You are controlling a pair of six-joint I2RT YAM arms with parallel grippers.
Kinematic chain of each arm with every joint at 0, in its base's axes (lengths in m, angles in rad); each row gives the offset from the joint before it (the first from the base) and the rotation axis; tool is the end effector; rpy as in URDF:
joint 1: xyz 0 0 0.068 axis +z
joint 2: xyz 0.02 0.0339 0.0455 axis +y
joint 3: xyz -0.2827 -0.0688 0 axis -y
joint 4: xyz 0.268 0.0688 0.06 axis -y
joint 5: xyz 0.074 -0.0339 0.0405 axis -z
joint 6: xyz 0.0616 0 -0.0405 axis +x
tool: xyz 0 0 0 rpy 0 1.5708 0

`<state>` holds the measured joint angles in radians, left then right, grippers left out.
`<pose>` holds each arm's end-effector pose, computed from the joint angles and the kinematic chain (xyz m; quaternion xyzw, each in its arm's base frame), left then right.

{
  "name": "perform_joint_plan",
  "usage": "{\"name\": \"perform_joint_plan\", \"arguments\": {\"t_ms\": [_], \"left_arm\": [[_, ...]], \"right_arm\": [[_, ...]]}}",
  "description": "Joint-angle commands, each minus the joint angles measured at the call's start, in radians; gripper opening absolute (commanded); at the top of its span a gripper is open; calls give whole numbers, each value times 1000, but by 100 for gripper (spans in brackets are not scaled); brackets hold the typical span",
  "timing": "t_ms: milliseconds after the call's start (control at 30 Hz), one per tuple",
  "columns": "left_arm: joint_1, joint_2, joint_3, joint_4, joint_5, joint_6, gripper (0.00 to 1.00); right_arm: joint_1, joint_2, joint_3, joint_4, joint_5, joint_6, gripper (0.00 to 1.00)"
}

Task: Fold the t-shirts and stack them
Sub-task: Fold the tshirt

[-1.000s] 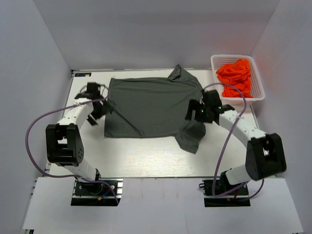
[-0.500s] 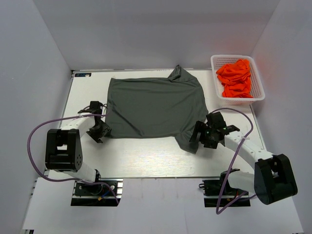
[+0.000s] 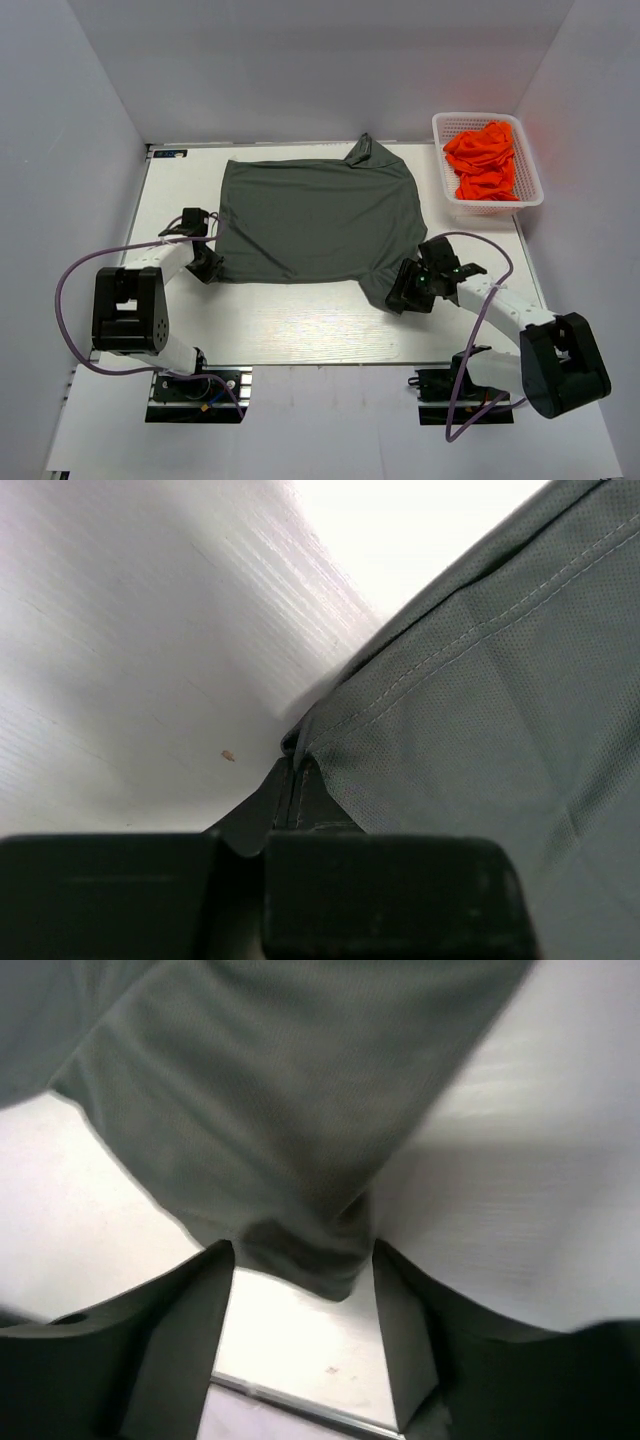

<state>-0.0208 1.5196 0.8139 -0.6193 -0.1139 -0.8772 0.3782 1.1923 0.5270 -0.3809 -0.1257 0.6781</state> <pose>0.2814 0.0011 0.1365 -0.4178 0.8985 -0.0022 0.1348 0.2119 0.0925 0.1410 0.1279 0.9555 0.1828 0.1930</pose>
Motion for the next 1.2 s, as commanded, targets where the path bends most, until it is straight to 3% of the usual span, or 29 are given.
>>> {"name": "perform_joint_plan", "arguments": {"t_ms": [0, 133, 167, 267, 367, 500, 667, 900, 1167], "left_arm": [[4, -33, -13, 0, 16, -3, 0], [4, -51, 11, -23, 16, -3, 0], [4, -52, 11, -23, 28, -3, 0], [4, -70, 33, -39, 40, -3, 0], [4, -93, 83, -103, 31, -3, 0], [4, -134, 133, -204, 22, -3, 0], [4, -199, 119, -309, -32, -43, 0], [4, -236, -24, -362, -32, -72, 0], [-5, -214, 76, -362, -23, -52, 0]], "right_arm": [[17, 29, -22, 50, -66, 60, 59], [25, 33, -30, 48, -48, 60, 42], [24, 33, -27, 51, -32, 55, 28], [28, 43, 31, 11, -22, 43, 0], [24, 7, 117, -93, -26, -3, 0], [24, -46, 267, -384, -5, -32, 0], [19, -178, 237, -587, -9, 33, 0], [19, -277, 24, -538, -123, 112, 0], [18, -160, 166, -463, -75, 44, 0]]}}
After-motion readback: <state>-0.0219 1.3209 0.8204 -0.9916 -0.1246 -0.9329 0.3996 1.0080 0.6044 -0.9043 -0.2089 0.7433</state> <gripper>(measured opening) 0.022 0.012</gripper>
